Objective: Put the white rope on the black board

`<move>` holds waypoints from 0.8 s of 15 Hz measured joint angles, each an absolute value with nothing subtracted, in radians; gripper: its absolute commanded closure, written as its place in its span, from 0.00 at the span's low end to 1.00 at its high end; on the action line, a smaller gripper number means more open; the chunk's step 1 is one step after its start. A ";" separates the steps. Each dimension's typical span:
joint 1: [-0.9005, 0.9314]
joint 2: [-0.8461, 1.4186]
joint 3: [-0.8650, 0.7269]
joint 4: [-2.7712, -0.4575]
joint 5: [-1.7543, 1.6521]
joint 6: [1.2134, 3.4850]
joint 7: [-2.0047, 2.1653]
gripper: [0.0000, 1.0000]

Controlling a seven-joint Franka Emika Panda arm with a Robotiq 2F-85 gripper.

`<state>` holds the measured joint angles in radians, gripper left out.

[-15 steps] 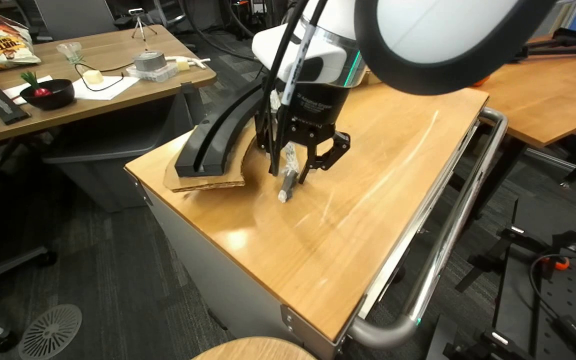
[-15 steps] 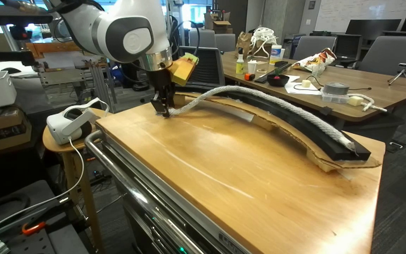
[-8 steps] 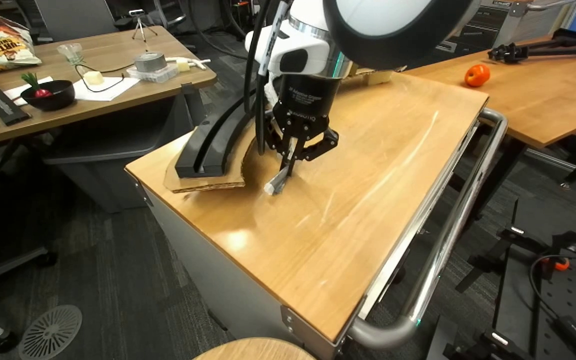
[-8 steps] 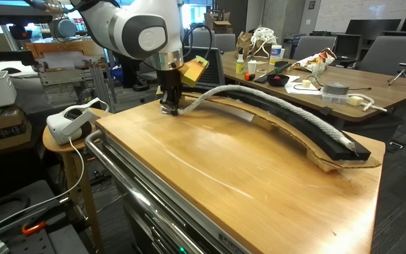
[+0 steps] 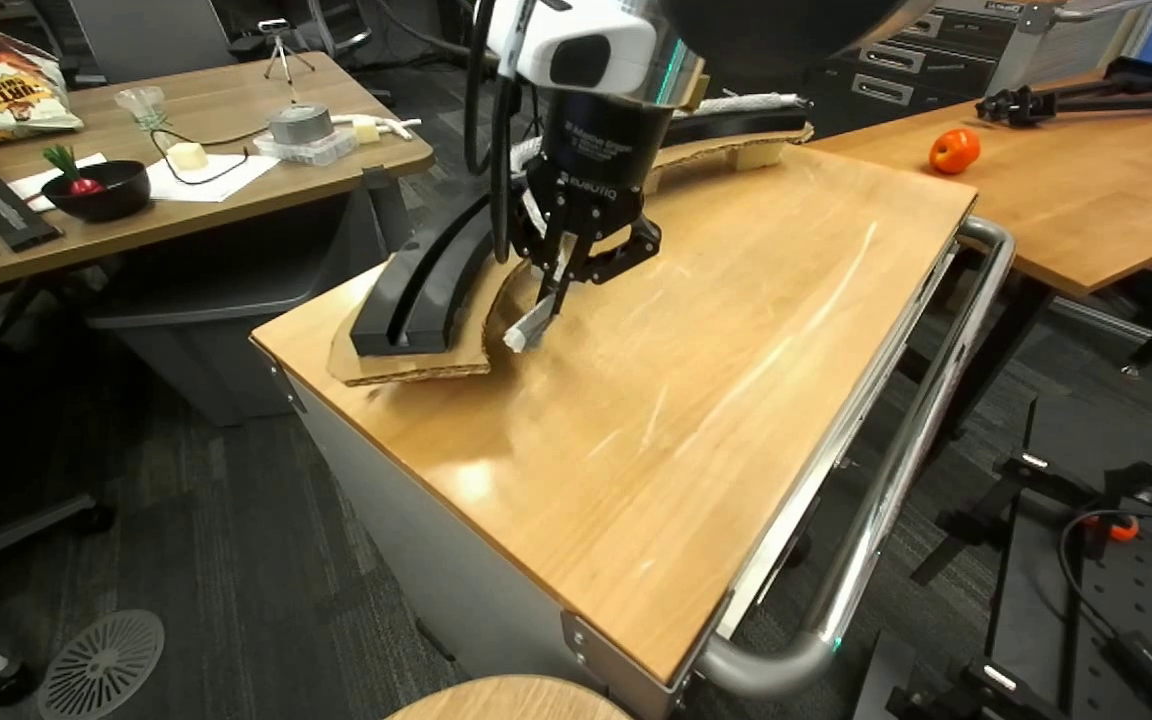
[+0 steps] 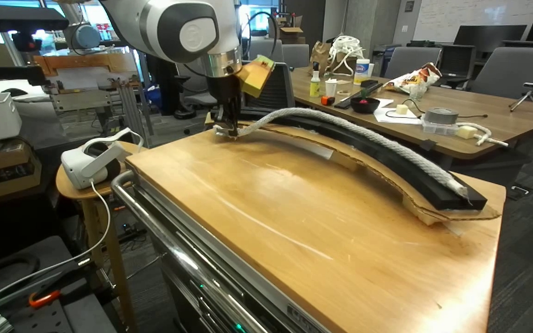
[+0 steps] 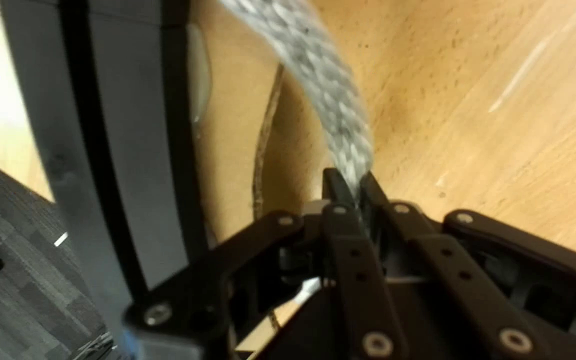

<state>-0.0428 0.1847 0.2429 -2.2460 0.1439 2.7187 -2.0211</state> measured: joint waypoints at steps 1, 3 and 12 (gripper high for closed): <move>-0.042 0.173 0.245 -2.246 0.145 2.730 -2.045 0.98; -0.041 0.155 0.249 -2.245 0.153 2.758 -2.110 0.98; -0.095 0.273 0.343 -2.080 0.475 2.745 -2.547 0.98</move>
<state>-0.0950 0.2727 0.3434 -2.0800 0.4745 2.7446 -2.5473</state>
